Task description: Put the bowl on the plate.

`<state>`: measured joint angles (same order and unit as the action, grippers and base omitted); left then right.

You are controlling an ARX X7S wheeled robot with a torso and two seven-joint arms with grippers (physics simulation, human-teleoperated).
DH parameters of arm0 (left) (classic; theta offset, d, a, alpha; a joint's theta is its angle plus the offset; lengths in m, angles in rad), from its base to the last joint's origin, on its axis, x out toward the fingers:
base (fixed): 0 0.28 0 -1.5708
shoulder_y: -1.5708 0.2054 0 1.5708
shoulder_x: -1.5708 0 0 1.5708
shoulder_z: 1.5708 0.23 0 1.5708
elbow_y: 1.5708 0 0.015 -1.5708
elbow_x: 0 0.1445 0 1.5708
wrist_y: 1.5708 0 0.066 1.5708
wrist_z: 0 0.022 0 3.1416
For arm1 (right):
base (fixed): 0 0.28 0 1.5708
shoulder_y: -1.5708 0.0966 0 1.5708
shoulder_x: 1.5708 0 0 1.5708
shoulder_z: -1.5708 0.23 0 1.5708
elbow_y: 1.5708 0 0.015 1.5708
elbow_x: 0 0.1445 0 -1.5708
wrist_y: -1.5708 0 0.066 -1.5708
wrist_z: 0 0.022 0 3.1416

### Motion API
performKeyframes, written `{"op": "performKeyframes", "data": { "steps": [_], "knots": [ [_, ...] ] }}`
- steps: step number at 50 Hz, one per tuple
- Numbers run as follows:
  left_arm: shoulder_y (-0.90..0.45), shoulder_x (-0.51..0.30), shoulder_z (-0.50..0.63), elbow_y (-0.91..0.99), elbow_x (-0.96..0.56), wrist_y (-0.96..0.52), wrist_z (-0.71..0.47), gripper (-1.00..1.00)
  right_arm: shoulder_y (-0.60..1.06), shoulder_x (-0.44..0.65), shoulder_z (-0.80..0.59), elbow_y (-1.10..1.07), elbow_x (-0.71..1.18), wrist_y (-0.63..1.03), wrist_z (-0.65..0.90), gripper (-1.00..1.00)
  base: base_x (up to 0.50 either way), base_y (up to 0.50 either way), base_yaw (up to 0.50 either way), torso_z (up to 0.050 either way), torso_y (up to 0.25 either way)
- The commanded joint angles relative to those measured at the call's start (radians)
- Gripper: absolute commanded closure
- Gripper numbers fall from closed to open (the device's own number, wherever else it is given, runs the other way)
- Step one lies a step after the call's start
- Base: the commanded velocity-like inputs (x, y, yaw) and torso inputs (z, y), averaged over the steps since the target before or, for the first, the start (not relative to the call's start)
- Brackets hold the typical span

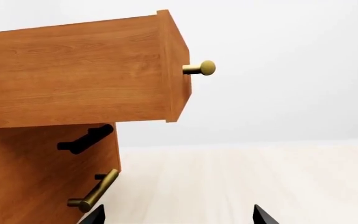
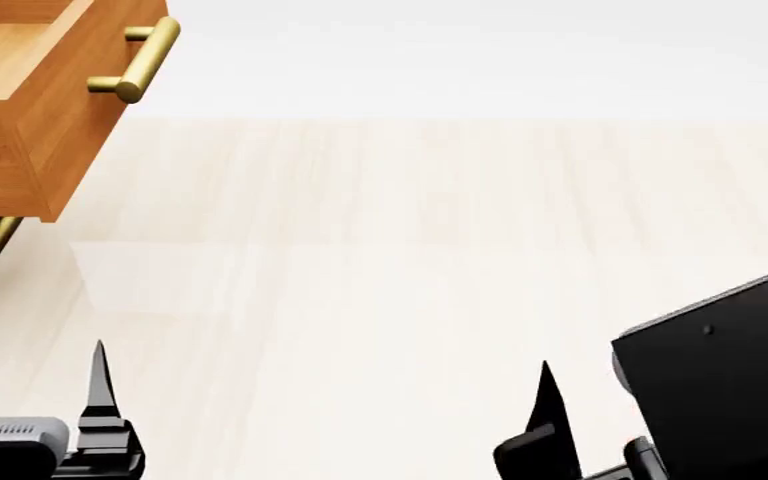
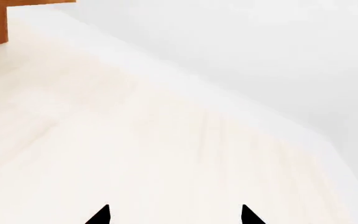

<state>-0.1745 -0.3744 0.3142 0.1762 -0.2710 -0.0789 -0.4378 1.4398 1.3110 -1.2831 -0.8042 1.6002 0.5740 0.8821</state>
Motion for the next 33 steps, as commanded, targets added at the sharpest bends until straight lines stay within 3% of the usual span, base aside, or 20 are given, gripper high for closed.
{"op": "performKeyframes", "data": {
  "steps": [1, 33],
  "knots": [
    [0.0, -0.002, 0.001, 0.001, -0.002, 0.001, -0.002, -1.0, 0.021, -0.003, 0.039, -0.027, -0.004, -0.056, -0.004, -1.0, 0.0, 0.0, 0.0, 0.0, 0.0],
    [0.007, -0.014, 0.003, 0.029, -0.004, -0.004, -0.012, -1.0, 0.076, 0.017, 0.13, -0.12, -0.093, -0.137, 0.035, -1.0, 0.0, 0.0, 0.0, 0.0, 0.0]
  ]
}}
